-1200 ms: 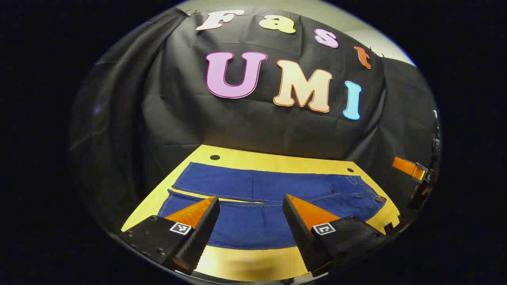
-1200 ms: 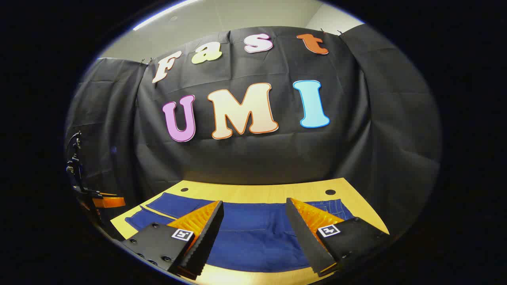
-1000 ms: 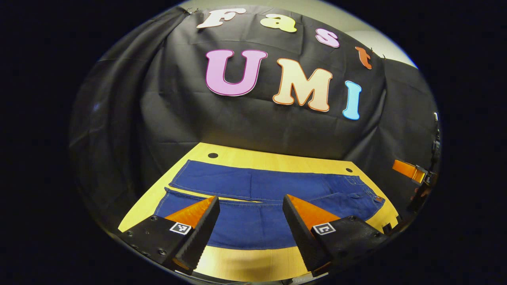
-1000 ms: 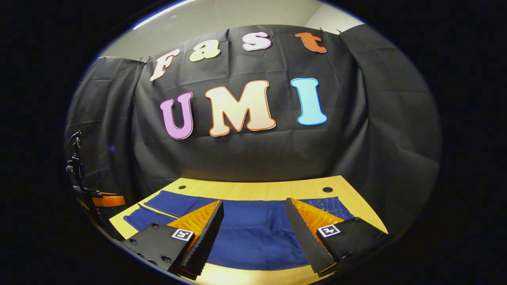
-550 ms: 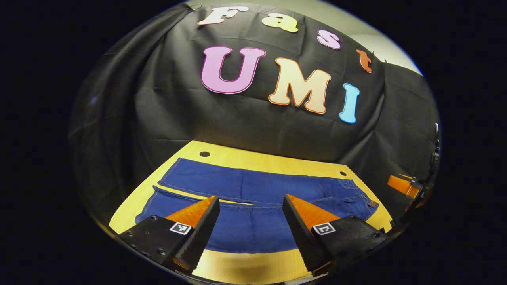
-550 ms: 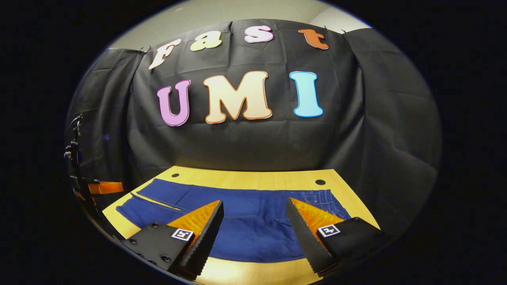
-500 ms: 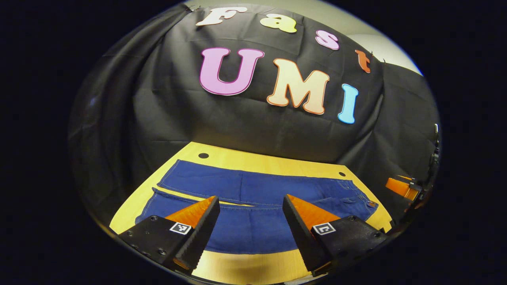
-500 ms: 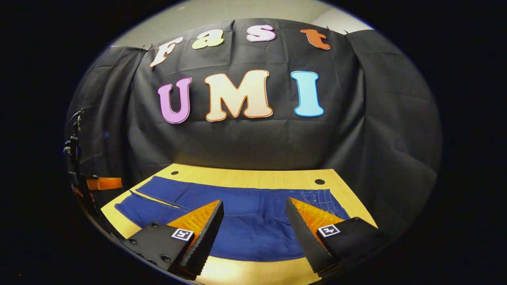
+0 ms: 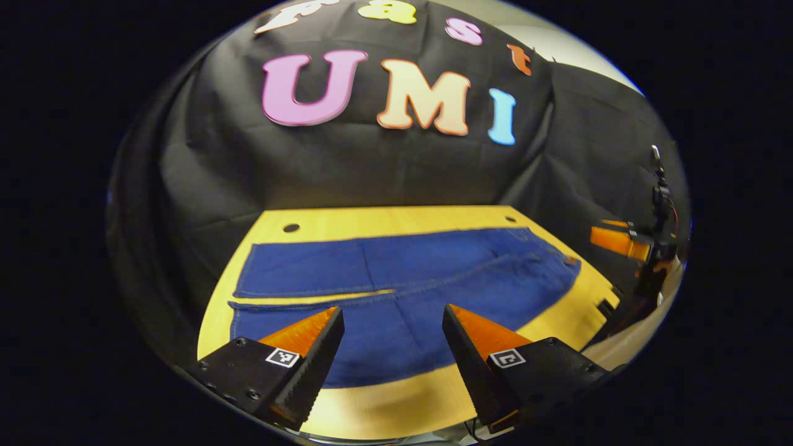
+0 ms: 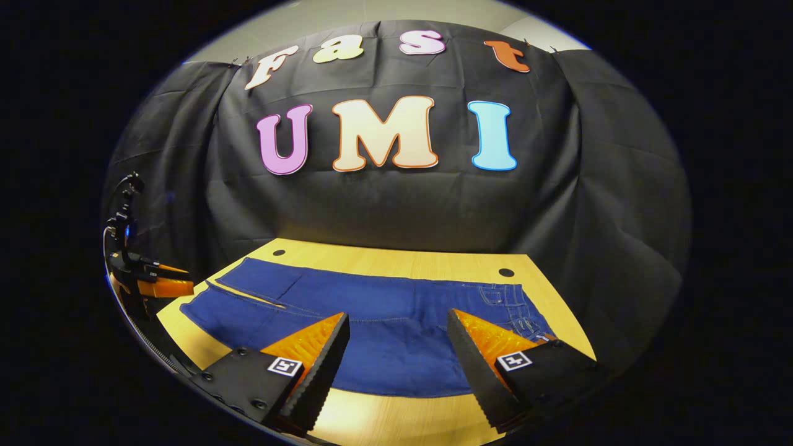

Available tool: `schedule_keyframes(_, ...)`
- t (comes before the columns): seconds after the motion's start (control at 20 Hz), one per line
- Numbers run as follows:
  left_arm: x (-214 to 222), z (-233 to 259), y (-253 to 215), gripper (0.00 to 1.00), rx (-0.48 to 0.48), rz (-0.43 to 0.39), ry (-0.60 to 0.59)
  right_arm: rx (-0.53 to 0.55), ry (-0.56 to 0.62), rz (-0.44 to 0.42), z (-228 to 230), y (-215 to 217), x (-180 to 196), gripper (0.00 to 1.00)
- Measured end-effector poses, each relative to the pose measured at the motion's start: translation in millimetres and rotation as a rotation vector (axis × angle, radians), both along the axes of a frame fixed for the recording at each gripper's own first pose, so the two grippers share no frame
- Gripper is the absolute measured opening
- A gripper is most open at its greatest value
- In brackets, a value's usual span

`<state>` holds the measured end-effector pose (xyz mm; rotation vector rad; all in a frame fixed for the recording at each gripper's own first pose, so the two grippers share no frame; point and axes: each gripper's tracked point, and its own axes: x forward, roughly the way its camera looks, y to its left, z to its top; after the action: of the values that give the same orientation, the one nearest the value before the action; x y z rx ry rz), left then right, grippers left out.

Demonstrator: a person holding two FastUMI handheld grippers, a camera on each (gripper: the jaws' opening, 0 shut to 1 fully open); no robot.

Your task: Grasp the waist and the cuffs of the jeans and fold them to make the two legs overlap; first hold the waist and fold one-third of the jeans toward the cuffs, then hold the cuffs and fold the remaining one-third in the same direction to finish folding.

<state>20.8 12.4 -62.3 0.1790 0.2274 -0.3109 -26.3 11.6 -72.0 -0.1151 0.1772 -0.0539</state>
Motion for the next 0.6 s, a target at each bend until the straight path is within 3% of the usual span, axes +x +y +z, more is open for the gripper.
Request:
schedule_keyframes(0.3, 1, -68, 46, 0.95, 0.228, -0.122, 0.215, 0.017, 0.035, -0.045, -15, 6, -19, 0.94)
schedule_keyframes(0.4, 4, -94, 71, 0.95, 0.306, -0.118, 0.300, 0.013, 0.054, -0.072, -19, 2, -26, 0.98)
schedule_keyframes(0.6, 10, -118, 98, 0.95, 0.408, -0.147, 0.395, -0.044, 0.076, -0.120, -23, -12, -36, 0.96)
